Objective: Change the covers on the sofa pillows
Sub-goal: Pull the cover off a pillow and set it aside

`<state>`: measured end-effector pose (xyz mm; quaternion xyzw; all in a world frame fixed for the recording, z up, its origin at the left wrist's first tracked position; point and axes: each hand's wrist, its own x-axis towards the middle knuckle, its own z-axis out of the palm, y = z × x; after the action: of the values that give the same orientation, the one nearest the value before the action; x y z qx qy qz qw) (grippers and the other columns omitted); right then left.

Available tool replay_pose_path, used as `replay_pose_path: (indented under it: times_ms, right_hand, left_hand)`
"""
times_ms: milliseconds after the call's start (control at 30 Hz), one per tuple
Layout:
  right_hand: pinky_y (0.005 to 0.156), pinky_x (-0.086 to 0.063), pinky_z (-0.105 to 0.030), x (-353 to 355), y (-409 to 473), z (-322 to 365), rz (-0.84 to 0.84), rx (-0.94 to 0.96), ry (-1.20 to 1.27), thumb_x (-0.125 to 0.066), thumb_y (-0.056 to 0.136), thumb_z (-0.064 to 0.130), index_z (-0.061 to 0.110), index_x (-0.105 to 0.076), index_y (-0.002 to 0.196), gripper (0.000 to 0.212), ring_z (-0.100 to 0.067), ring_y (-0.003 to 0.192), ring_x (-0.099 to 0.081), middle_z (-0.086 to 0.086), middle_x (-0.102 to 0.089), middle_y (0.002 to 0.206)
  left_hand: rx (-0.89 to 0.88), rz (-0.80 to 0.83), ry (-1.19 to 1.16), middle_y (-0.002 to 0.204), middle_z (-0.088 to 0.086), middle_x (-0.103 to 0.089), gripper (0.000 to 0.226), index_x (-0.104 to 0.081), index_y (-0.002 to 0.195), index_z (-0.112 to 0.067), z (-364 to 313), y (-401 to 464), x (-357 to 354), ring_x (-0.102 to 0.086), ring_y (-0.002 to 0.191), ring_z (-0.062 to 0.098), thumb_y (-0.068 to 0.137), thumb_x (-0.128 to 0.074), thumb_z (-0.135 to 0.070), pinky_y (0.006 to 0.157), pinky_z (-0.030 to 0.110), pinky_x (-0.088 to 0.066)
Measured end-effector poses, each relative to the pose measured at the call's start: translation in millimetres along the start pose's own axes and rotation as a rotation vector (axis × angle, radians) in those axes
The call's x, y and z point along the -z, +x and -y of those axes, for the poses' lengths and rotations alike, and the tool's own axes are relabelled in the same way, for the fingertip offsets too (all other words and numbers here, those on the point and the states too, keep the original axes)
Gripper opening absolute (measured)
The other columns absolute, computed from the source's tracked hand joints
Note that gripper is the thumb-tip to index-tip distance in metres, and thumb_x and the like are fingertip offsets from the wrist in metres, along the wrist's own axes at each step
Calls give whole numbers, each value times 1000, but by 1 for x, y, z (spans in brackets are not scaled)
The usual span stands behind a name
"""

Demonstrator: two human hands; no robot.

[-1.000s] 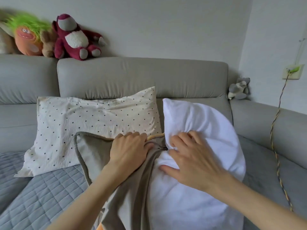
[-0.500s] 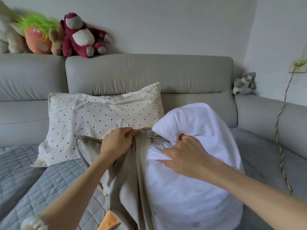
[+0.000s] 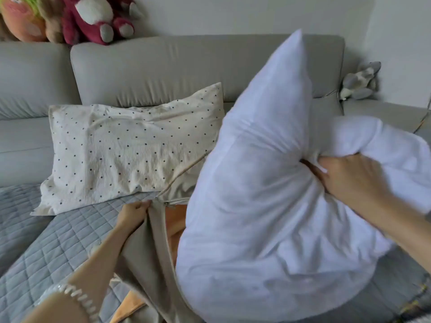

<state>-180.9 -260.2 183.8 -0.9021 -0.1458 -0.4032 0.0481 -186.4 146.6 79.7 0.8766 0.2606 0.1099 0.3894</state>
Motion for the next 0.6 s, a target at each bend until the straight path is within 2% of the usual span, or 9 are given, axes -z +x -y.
replay_pose_path:
  times_ms: [67,133,167,267,367,467,533,567,600]
  right_hand:
    - [65,-47,-41,-4,16,-41,181,-243,-32,-13,75,80,10,-61,69,85,-42,75,-62,-28,-63,76]
    - [77,-45,-43,-10,35,-60,288,-407,-39,-3,74,79,5,-61,90,96,-41,92,-58,-29,-62,96]
    - [83,-44,-44,-13,48,-59,293,-498,-7,-10,82,74,3,-61,99,89,-41,99,-56,-28,-61,104]
    - [96,-38,-47,-17,86,-40,183,-628,132,-36,90,62,6,-54,118,65,-40,115,-50,-24,-55,123]
    - [107,-25,-52,-18,97,-7,12,-448,204,-46,89,54,15,-46,132,58,-32,127,-39,-13,-46,135]
    - [106,-23,-57,-20,70,37,-104,-112,175,-37,85,58,19,-56,125,59,-27,122,-47,-6,-54,129]
    - [104,-24,-59,-24,44,56,-58,24,173,-33,81,62,22,-57,124,64,-26,124,-47,-4,-53,132]
    - [105,-22,-59,-26,30,61,25,66,175,-30,79,66,24,-54,128,69,-26,130,-41,-4,-48,137]
    - [107,-18,-59,-28,16,64,155,90,170,-26,74,73,28,-45,136,79,-25,137,-31,-4,-37,146]
  left_hand:
    - [-36,-34,-28,115,20,-61,28,-68,107,-5,6,0,1,-54,108,29,97,-47,-19,80,26,-37]
    - [-78,-67,-58,92,18,-58,28,-68,84,-7,-2,3,8,-51,89,24,97,-47,-21,66,23,-38]
    - [-87,-96,-56,87,15,-55,28,-65,82,-6,-8,5,13,-51,85,25,96,-49,-24,65,26,-38]
    - [-135,-169,-76,101,18,-63,29,-59,116,-9,-31,18,32,-58,84,33,92,-55,-26,76,38,-45]
    - [-261,-219,-14,118,19,-59,38,-52,127,-11,-57,17,44,-57,88,31,92,-56,-25,80,40,-44]
    - [-370,-149,-27,117,14,-61,32,-56,121,-10,-72,0,35,-59,103,32,92,-54,-24,83,40,-47]
    - [-445,-24,-24,117,11,-60,34,-52,123,-10,-77,-21,19,-59,105,32,92,-53,-24,83,42,-51]
    - [-489,3,-125,117,8,-57,35,-48,127,-10,-79,-28,9,-60,103,33,94,-52,-20,81,42,-53]
    - [-480,200,-221,115,7,-52,34,-41,129,-10,-83,-36,3,-62,98,35,95,-48,-10,75,41,-55]
